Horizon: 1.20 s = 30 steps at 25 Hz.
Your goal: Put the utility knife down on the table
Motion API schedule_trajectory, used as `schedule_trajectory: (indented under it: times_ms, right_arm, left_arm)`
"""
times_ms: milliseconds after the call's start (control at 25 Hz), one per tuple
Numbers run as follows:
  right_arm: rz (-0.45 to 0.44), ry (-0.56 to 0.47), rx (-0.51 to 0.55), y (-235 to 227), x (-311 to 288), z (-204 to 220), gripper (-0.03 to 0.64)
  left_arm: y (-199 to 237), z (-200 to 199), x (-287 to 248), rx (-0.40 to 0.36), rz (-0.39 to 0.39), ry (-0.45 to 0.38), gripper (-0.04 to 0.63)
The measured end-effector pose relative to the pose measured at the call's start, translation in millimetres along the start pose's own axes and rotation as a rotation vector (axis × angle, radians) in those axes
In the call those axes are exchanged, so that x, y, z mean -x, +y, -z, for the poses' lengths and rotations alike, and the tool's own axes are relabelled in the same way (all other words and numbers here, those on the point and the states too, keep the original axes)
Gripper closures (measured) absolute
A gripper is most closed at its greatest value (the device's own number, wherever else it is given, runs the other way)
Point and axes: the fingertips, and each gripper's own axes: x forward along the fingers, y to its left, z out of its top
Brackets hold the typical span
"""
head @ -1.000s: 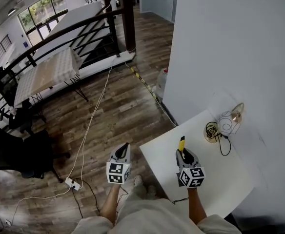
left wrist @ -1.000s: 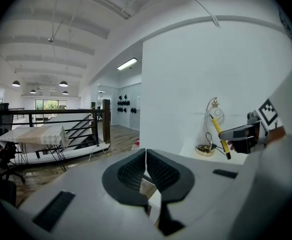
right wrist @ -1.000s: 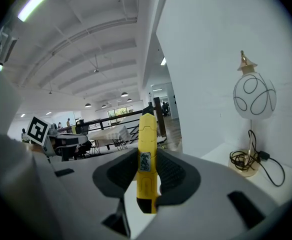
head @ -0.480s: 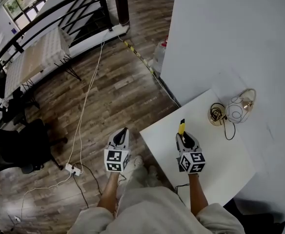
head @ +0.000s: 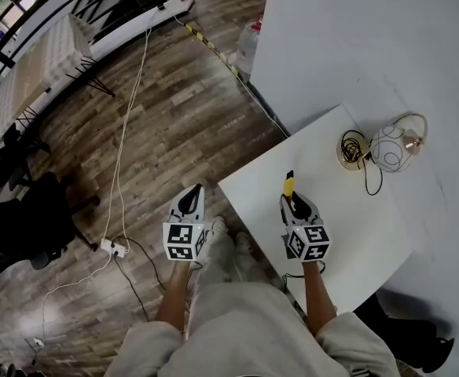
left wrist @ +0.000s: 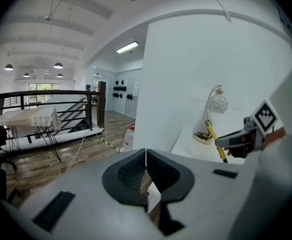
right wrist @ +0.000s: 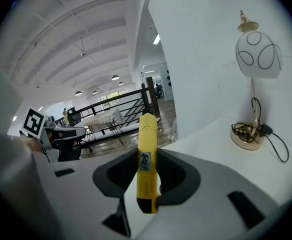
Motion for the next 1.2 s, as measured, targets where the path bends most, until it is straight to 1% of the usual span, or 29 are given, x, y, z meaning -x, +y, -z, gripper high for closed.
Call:
schedule_trajectory:
  times_ms: [280, 400, 480, 640, 960, 1200]
  right_arm:
    - [-0.003, 0.076, 0.0, -6.9, -7.6, 36.4, 0.505]
    - [-0.014, 0.112, 0.034, -9.1, -13.7, 51.6, 0.506]
    - [-0.027, 0.14, 0.077, -8.0, -18.0, 59.6, 0.506]
    - [-0.06, 0.198, 0.202, -4.9, -25.9, 68.2, 0.506]
    - [-0.163, 0.327, 0.559, 6.1, -44.4, 81.1, 0.506]
    - [-0.22, 0.413, 0.775, 8.3, -56.0, 93.0, 0.506]
  left_arm:
    - [-3.6, 25.5, -5.8, 0.015, 0.005, 0.036, 0.586]
    - [-4.4, 33.7, -9.3, 0.02, 0.003, 0.042, 0.586]
    - [-5.0, 37.0, -10.6, 0.022, 0.002, 0.044, 0.586]
    - [-6.9, 40.0, -11.7, 0.028, 0.002, 0.047, 0.586]
    - [-5.2, 41.2, -7.9, 0.032, -0.009, 0.05, 0.587]
    - [-5.3, 47.7, -1.1, 0.043, -0.02, 0.058, 0.586]
